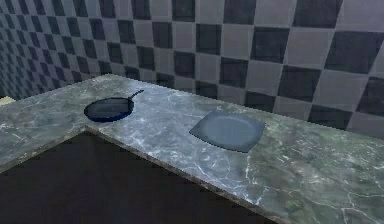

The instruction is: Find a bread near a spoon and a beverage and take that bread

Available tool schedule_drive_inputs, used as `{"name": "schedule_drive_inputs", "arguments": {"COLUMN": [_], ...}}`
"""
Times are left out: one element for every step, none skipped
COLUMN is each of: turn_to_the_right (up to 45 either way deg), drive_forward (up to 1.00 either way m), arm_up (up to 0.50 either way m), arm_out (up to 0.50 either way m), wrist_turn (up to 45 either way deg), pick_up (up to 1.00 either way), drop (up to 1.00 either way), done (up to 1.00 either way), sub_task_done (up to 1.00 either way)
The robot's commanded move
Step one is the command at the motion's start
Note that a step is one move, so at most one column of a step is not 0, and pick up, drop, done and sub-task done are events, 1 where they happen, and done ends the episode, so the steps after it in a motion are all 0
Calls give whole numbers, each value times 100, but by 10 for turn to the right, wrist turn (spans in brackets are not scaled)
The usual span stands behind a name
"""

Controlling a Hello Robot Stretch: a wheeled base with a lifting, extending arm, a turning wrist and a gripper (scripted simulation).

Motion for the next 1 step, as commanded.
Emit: {"name": "schedule_drive_inputs", "arguments": {"turn_to_the_right": [0], "drive_forward": [0], "arm_up": [0], "arm_out": [0], "wrist_turn": [0], "pick_up": [0], "drop": [0], "done": [100], "sub_task_done": [0]}}
